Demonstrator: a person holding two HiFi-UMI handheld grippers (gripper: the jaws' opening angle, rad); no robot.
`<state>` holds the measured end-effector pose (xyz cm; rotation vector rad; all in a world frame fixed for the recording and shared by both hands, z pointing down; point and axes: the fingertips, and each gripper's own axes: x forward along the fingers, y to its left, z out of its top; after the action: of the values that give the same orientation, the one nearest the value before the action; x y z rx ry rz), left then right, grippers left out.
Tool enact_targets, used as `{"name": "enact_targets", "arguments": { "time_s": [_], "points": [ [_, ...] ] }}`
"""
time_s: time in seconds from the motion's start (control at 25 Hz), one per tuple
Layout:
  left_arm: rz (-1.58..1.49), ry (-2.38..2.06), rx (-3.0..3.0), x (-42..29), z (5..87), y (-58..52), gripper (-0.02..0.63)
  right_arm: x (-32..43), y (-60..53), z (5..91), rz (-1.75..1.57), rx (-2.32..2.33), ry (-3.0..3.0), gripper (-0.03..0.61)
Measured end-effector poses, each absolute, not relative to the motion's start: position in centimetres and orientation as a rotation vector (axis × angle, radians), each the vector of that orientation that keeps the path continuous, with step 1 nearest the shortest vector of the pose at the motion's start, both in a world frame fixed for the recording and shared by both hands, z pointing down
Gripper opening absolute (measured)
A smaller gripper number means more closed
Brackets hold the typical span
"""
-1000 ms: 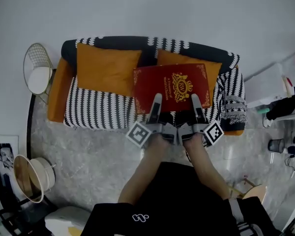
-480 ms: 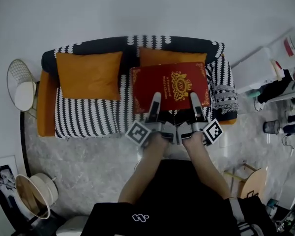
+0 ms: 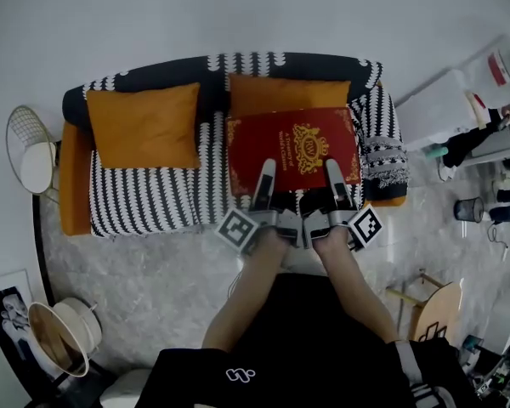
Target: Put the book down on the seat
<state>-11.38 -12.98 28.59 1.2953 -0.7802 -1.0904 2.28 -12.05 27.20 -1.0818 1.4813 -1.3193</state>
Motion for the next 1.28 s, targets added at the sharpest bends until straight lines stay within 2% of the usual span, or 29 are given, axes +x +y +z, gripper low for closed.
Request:
{"name": "enact_targets", "arguments": {
  "time_s": [0.52, 1.28],
  "points": [
    [-1.074, -0.836, 1.303, -11.1, 28.8, -13.1, 0.236, 2.6, -12.6, 28.1, -1.362, -1.039, 1.464, 0.252],
    [-0.997, -0.915, 1.179, -10.1, 35.8, -11.9, 0.236, 3.5, -11.8, 34.6, -1.492, -1.124, 1.406, 0.252]
  ]
}}
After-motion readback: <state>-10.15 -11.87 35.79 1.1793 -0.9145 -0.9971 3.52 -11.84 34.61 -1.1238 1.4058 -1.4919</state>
